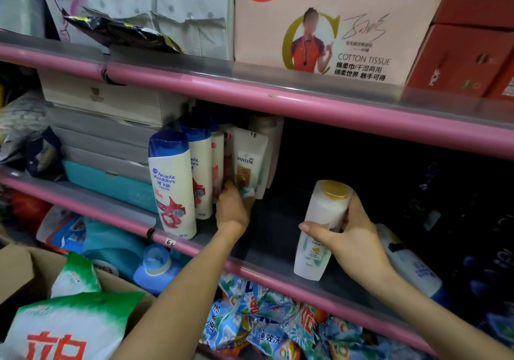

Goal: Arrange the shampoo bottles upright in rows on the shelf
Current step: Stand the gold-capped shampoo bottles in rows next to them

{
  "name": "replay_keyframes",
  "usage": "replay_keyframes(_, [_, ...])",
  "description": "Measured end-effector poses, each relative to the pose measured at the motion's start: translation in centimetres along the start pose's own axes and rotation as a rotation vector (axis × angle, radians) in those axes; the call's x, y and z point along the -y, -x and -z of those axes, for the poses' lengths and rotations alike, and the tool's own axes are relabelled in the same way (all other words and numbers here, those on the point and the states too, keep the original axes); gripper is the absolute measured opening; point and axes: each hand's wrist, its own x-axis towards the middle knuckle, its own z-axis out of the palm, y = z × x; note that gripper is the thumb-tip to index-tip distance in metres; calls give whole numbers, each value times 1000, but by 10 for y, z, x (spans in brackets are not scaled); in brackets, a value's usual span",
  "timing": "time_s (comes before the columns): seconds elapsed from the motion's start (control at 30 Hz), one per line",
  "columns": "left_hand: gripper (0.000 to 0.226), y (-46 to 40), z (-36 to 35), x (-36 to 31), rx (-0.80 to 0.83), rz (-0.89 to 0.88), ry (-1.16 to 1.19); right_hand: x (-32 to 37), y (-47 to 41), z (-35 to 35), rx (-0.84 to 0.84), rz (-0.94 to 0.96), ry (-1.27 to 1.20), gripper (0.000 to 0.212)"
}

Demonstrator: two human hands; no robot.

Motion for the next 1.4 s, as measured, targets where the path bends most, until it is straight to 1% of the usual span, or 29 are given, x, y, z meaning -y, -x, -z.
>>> replay_keyframes(0.1, [49,5,4,-1,18,41,65,-5,4,1,38,-39,30,58])
replay_keyframes(0.2, [53,25,7,-5,39,41,122,-16,15,1,113,-94,81,55])
replay_keyframes(0.27, [45,47,10,-5,82,-30,158,-22,22,0,128,-106,110,51])
replay_keyframes(0.33, [42,71,14,-4,154,-88,134,-24,25,-4,107,-106,128,50])
replay_keyframes(0.47, [52,113,22,1,330,-237,84,-18,21,-21,73,-103,131,55])
replay_keyframes(0.53, [54,125,22,6,357,-328,34,-14,17,-34,82,-96,115,57])
replay_keyframes(0.6, [50,130,20,9,291,-348,-9,-9,13,-49,86,-94,110,57])
replay_keyframes(0.73, [39,121,20,4,94,-211,-91,1,2,-81,104,-96,92,53])
replay_keyframes(0.83, [24,107,21,2,38,-130,-145,3,-7,-100,112,-73,123,48])
replay_keyframes(0.9, [22,99,22,3,18,-97,-144,4,-13,-108,106,-61,161,49])
replay_keyframes(0.97, [27,92,24,6,11,-77,-128,6,-20,-111,138,-68,181,51])
replay_keyframes(1.03, [39,84,26,8,46,-61,-99,12,-28,-109,165,-51,190,54])
replay_keyframes(1.1, [48,77,28,11,70,-45,-89,25,-37,-102,126,10,121,54])
replay_keyframes(1.17, [49,71,29,14,52,-28,-103,43,-46,-93,74,120,68,52])
replay_keyframes(1.27, [48,64,27,14,17,-4,-100,67,-64,-83,81,277,232,37])
replay_keyframes(1.33, [48,61,24,14,3,18,-76,76,-75,-84,111,310,327,27])
replay_keyframes(1.4, [47,57,22,14,-12,40,-47,79,-83,-87,127,323,340,21])
